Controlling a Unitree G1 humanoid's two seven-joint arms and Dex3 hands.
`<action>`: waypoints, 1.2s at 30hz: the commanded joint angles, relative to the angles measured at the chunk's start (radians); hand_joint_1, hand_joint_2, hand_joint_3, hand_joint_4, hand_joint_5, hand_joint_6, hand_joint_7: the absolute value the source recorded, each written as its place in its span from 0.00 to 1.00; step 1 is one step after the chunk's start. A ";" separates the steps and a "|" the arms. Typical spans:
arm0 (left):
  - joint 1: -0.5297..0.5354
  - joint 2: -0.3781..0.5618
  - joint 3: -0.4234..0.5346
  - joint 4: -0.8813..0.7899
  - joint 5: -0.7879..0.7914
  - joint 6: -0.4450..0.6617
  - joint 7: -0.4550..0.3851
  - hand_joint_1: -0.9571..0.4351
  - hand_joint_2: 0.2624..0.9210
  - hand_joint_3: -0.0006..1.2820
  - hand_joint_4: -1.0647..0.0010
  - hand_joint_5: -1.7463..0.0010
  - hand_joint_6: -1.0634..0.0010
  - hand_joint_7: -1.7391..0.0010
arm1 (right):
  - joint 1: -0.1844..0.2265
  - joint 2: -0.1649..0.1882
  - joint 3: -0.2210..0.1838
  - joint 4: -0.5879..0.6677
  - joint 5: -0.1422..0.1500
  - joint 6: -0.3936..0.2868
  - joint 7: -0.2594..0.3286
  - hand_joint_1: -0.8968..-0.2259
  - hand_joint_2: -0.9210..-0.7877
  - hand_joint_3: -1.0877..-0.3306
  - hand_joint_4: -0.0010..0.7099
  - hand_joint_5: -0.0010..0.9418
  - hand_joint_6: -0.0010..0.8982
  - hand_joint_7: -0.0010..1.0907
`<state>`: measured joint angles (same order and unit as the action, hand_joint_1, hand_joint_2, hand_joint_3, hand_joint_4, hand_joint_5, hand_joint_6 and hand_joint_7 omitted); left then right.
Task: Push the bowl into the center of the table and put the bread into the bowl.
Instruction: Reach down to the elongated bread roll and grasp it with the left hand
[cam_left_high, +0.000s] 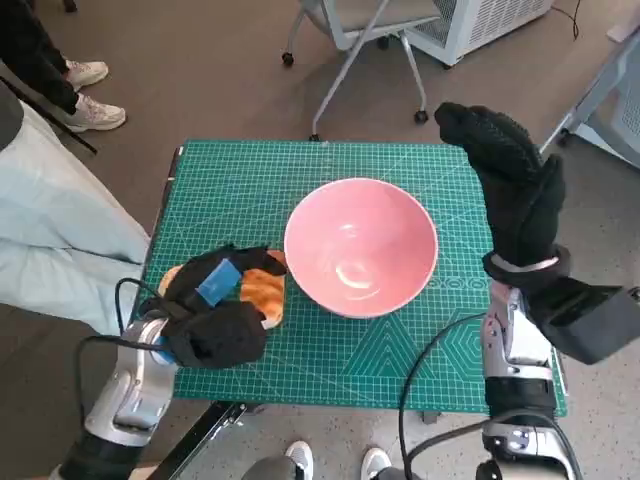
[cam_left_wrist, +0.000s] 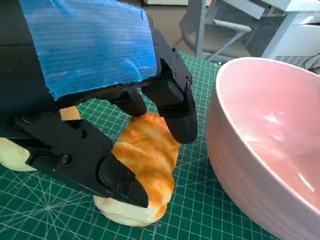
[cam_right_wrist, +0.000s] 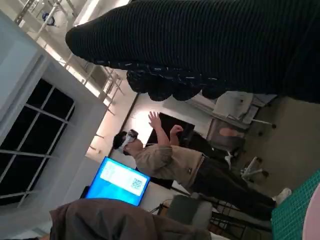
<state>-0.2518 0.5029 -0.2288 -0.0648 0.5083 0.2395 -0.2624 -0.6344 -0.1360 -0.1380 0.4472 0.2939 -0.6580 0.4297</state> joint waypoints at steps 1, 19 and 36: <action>0.027 0.001 0.002 -0.001 -0.001 0.000 -0.015 0.69 0.97 0.01 0.24 0.36 0.33 0.42 | 0.007 0.002 -0.004 0.019 0.007 0.009 0.009 0.41 0.00 0.42 0.26 0.00 0.00 0.55; 0.049 -0.003 0.037 -0.044 -0.011 0.012 -0.013 0.69 0.97 0.02 0.23 0.38 0.35 0.40 | 0.009 0.005 0.002 0.015 0.018 0.011 0.017 0.41 0.00 0.42 0.26 0.00 0.01 0.55; 0.058 -0.005 0.054 -0.067 -0.011 0.017 -0.015 0.69 0.97 0.01 0.23 0.39 0.35 0.39 | 0.015 0.009 0.004 0.008 0.015 0.011 0.015 0.41 0.00 0.42 0.25 0.00 0.00 0.55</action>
<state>-0.2144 0.4987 -0.1802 -0.1162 0.5027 0.2500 -0.2638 -0.6343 -0.1319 -0.1354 0.4500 0.3109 -0.6579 0.4382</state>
